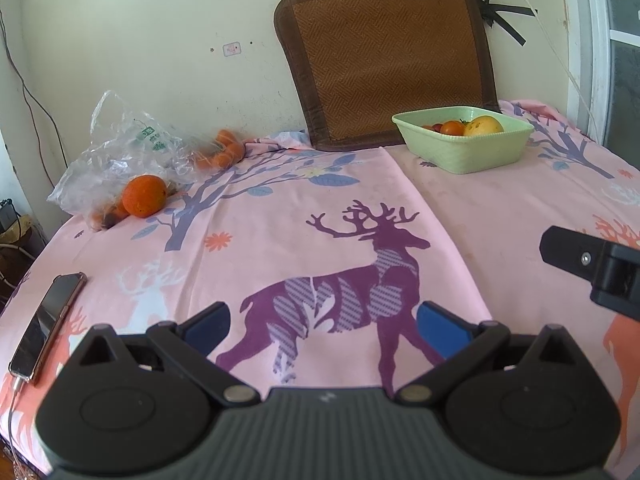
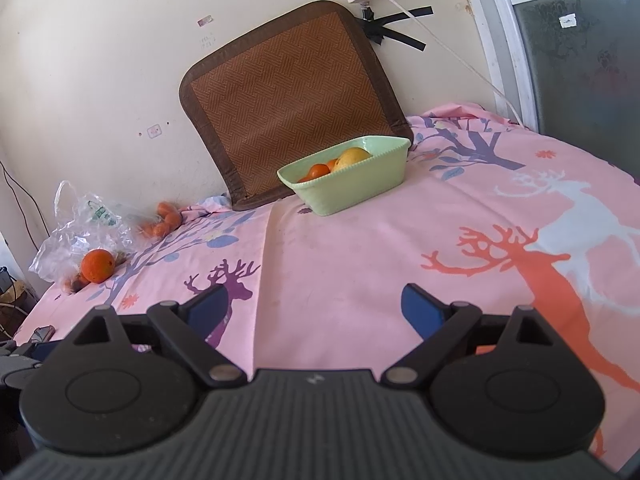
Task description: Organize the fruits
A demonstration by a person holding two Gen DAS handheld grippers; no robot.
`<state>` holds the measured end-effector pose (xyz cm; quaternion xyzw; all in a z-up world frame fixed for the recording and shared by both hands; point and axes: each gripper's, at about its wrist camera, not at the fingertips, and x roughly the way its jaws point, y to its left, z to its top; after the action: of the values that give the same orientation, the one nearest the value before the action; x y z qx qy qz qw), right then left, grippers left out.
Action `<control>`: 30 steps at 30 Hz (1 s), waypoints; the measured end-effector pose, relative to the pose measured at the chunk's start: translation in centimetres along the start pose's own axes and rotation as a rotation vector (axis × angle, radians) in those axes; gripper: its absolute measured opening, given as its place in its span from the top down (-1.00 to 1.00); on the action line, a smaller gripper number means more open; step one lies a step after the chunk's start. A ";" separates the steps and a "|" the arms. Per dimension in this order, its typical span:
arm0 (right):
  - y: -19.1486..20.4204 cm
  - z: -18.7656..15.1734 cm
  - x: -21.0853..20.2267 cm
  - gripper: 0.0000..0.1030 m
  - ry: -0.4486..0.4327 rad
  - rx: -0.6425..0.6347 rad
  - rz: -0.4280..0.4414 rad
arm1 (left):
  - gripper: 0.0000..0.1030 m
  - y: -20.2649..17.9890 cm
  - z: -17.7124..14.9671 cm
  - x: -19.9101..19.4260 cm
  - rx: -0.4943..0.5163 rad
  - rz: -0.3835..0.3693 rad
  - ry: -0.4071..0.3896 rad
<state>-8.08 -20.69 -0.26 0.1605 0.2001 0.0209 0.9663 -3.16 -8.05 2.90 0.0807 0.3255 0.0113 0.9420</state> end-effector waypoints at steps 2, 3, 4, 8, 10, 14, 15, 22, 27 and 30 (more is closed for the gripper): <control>0.0 0.0 0.0 -0.85 0.001 0.001 0.000 | -1.00 0.0 0.0 0.1 0.002 -0.001 0.003; 0.0 0.0 0.0 -0.85 0.001 0.001 -0.001 | -1.00 -0.1 0.0 0.1 0.002 -0.001 0.004; 0.1 0.0 0.0 -0.85 0.001 0.001 -0.001 | -1.00 -0.1 0.0 0.1 0.003 -0.002 0.006; 0.1 0.0 0.0 -0.85 0.002 0.000 0.000 | -1.00 -0.2 -0.1 0.2 0.005 -0.001 0.010; 0.1 0.0 0.0 -0.85 0.002 0.001 0.000 | -1.00 -0.2 -0.1 0.2 0.005 -0.001 0.011; 0.1 0.0 0.0 -0.85 0.001 0.001 -0.001 | -1.00 -0.2 -0.2 0.2 0.005 0.000 0.012; 0.1 0.0 0.0 -0.85 0.001 0.001 -0.001 | -1.00 -0.3 -0.2 0.2 0.006 0.000 0.012; 0.1 0.0 0.1 -0.85 0.002 0.001 -0.001 | -1.00 -0.4 -0.2 0.3 0.007 0.000 0.014; 0.1 -0.1 0.1 -0.85 0.001 0.002 -0.002 | -1.00 -0.4 -0.2 0.3 0.007 0.000 0.014; 0.1 0.0 0.1 -0.85 0.002 0.001 -0.002 | -1.00 -0.4 -0.2 0.3 0.007 0.000 0.014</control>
<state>-8.03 -20.57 -0.29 0.1608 0.2010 0.0200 0.9661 -3.10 -8.38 2.48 0.0839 0.3323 0.0108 0.9394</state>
